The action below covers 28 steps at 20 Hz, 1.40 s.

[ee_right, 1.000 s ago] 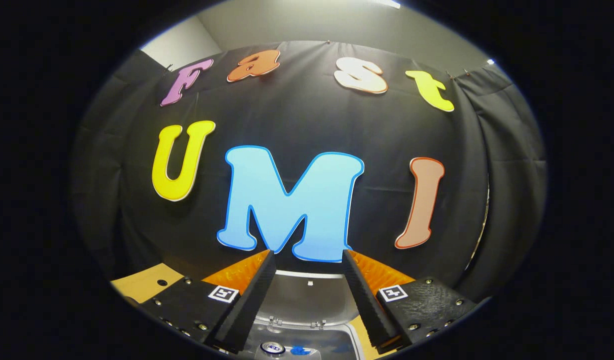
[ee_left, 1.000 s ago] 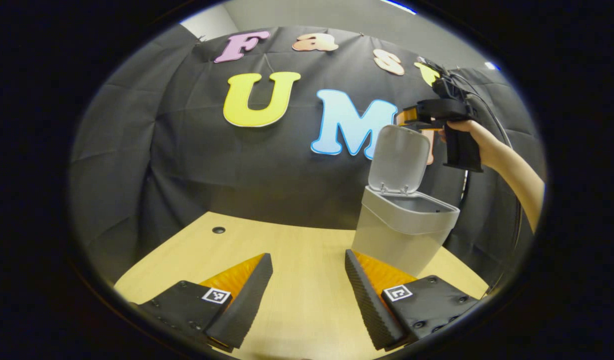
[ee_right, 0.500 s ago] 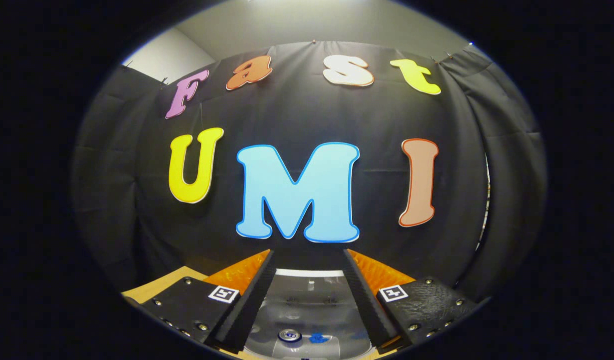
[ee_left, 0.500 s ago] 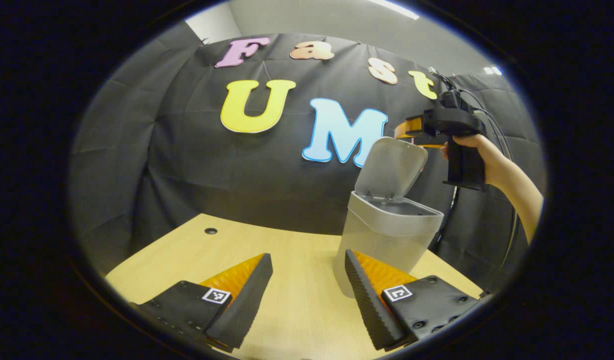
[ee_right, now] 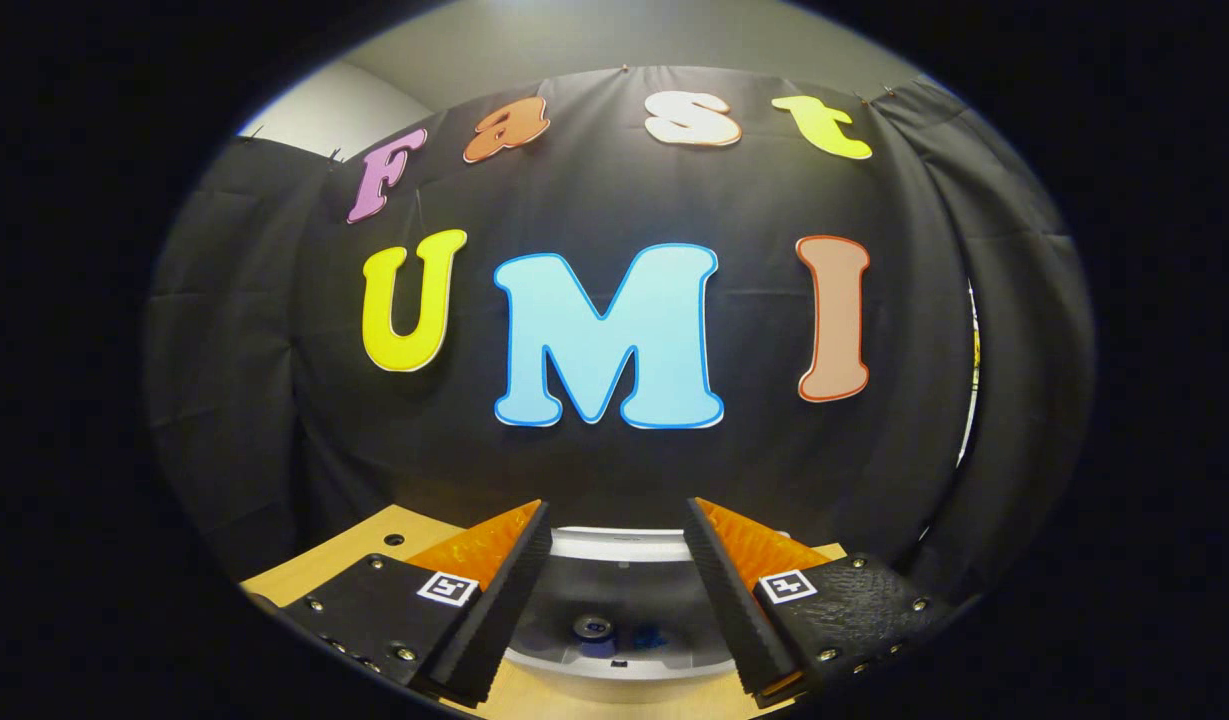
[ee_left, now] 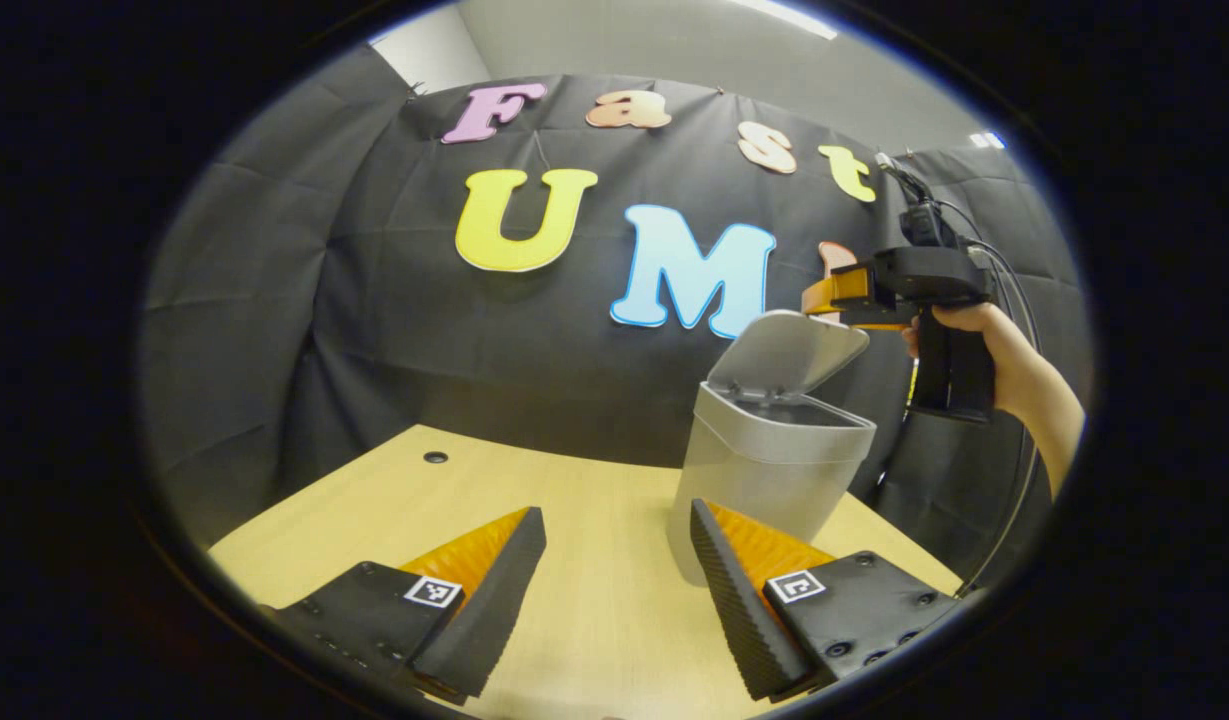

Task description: Press the lid of the desktop garbage bin to open it, pick up the crumpled paper on the desktop and throw it into the bin, then pick up the pop can on the desktop and drop it into the bin, and finally close the garbage bin lid.

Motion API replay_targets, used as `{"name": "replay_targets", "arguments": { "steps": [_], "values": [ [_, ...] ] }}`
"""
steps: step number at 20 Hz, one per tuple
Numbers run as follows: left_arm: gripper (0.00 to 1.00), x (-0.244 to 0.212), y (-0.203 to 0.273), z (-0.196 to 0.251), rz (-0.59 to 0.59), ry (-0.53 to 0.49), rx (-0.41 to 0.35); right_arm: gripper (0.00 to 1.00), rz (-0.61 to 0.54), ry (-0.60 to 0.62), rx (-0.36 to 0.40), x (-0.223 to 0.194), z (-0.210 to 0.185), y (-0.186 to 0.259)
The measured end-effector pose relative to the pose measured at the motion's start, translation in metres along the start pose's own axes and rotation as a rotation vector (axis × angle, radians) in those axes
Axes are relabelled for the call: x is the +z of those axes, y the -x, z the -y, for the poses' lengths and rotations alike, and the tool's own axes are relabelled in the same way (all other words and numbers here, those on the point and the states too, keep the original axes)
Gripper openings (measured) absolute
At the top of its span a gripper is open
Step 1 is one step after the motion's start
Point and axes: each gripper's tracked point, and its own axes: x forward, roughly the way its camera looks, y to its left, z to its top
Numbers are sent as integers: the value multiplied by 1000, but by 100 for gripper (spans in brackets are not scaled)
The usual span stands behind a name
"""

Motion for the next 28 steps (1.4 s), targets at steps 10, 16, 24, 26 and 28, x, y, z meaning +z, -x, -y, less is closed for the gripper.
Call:
{"name": "replay_targets", "arguments": {
  "steps": [10, 16, 24, 26, 28],
  "values": [
    [96, -3, 13, 5, -13, -12, -3, 93, -106, -13, -17, -71, 6, -8],
    [96, -4, 7, -1, -23, -13, 8, 94, -67, 13, -38, -85, 8, -20],
    [96, -5, 1, -3, -27, -19, 12, 95, 13, 41, -42, -94, 8, -28],
    [96, -7, 0, -3, -30, -16, 10, 95, 26, 43, -41, -95, 8, -29],
    [96, -7, -2, -2, -34, -18, 6, 95, 43, 37, -40, -95, 9, -31]
  ]
}}
